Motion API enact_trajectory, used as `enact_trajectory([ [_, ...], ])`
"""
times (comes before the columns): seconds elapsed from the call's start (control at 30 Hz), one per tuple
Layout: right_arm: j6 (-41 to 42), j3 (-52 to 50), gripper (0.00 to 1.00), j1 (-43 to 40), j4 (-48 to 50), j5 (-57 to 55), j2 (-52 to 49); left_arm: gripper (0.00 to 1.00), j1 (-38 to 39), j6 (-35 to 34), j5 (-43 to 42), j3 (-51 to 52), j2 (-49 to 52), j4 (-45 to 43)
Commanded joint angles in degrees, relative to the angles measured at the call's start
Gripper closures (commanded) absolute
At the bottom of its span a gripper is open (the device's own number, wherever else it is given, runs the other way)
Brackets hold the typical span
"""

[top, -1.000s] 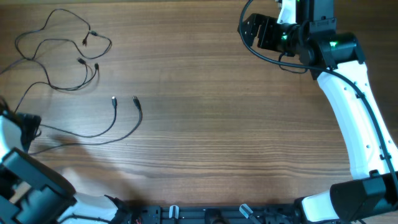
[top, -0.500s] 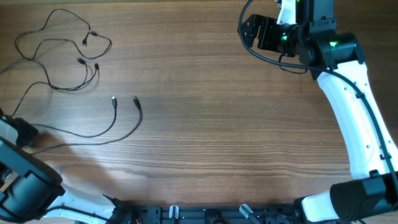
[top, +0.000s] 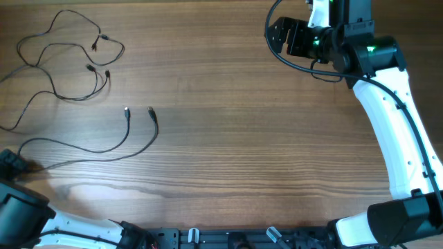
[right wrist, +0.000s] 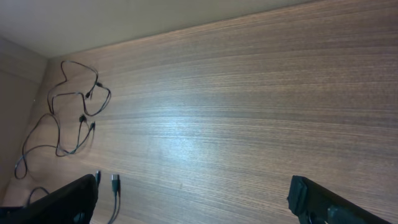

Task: Untangle cables

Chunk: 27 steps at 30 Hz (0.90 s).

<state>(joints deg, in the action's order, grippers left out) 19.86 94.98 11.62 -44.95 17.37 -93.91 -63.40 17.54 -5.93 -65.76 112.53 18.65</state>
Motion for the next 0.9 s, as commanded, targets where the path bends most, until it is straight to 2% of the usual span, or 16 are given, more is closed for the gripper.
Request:
enact_trajectory([
  [0.0,-0.3,0.2,0.0,0.1,0.2,-1.1,-0.5,0.92,-0.2,1.8,-2.7,0.9,5.9,-0.9],
  [0.03,-0.3,0.2,0.0,0.1,0.0,-1.1,-0.5,0.96,-0.2,1.9,-1.9,0.9,6.1,-1.7],
  [0.17,-0.2,0.2,0.0,0.1,-0.8,-1.1,-0.5,0.96,-0.2,7.0,2.2,0.4,5.9,-2.4],
  [0.23,-0.2,0.2,0.0,0.1,-0.7,-1.1,-0.5,0.96,-0.2,6.9,5.4,-0.4,5.7,-1.6],
  [0.47,-0.2,0.2,0.0,0.1,-0.2,-1.1,-0.5,0.96,-0.1,5.4,7.2,-2.8,2.3,2.6],
  [0.53,-0.3,0.2,0.0,0.1,-0.6,-1.1,-0.5,0.96,-0.3,-0.7,12.5,-3.0,0.8,2.1],
  [0.7,-0.5,0.2,0.0,0.1,-1.2,-1.1,-0.5,0.96,-2.4,-10.3,13.0,-3.0,-0.6,2.7],
  [0.77,-0.6,0.2,0.0,0.1,-1.6,-1.1,-0.5,0.96,-3.3,-9.8,13.1,-3.0,-0.6,2.5],
  [0.8,-0.5,0.2,0.0,0.1,-1.6,-1.1,-0.5,0.96,-3.5,-6.5,13.1,-3.0,-0.6,1.3],
  [0.87,-0.5,0.2,0.0,0.1,-1.4,-1.1,-0.5,0.96,-3.5,-4.3,13.1,-3.0,-0.8,-0.1],
])
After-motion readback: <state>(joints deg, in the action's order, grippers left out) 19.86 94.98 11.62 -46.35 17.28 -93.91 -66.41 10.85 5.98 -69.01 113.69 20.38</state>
